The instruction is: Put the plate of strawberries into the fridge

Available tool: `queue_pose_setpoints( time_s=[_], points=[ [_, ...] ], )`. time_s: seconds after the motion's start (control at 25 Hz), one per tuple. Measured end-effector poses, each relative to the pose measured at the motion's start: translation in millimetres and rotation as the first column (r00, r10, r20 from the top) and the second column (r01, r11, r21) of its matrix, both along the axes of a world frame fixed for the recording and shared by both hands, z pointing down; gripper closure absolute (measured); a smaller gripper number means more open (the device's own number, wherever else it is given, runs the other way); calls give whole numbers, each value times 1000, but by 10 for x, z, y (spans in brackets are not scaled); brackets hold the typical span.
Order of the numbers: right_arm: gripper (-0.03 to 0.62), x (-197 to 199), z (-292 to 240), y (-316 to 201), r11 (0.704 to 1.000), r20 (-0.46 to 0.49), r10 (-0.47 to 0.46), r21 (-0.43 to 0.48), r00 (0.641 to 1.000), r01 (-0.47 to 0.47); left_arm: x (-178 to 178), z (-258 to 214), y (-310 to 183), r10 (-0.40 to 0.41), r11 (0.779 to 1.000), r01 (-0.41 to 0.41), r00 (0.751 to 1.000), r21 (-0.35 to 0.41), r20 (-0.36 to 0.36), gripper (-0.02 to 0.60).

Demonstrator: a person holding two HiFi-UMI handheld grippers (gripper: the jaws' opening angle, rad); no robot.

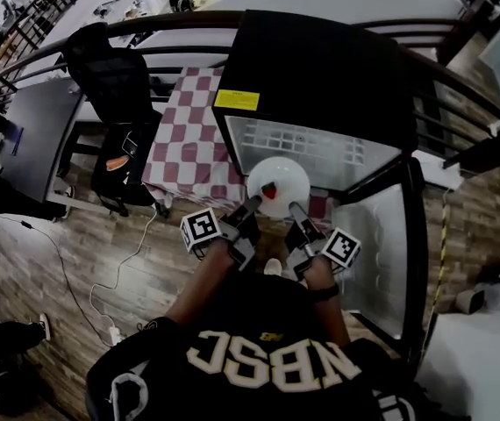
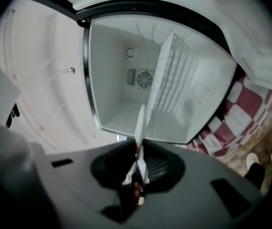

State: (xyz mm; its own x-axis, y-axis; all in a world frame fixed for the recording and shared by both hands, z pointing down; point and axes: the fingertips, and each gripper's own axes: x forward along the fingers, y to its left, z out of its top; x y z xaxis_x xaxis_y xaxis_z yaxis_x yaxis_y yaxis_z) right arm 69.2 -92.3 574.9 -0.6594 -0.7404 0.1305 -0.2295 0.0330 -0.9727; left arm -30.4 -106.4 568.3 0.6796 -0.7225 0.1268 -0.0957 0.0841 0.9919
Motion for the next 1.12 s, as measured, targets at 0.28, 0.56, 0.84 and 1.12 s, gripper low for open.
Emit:
queue_pose_setpoints(
  time_s=[0.28, 0.56, 0.84, 1.12],
  points=[
    [551, 25, -32, -348, 999, 16, 40, -3, 999, -40, 69, -40, -385, 29, 1000, -29, 999, -9, -28, 552],
    [551, 135, -31, -609, 997, -5, 75, -15, 997, -75, 190, -59, -700, 55, 998, -55, 997, -3, -50, 552],
    [551, 228, -36, -820, 994, -6, 110, -28, 994, -110, 298, -48, -935, 85, 996, -85, 995, -6, -48, 552],
    [551, 235, -2, -971, 991, 5, 125, -51, 992, -124, 302, 88, -1097, 100, 995, -101, 995, -28, -25, 552]
  ],
)
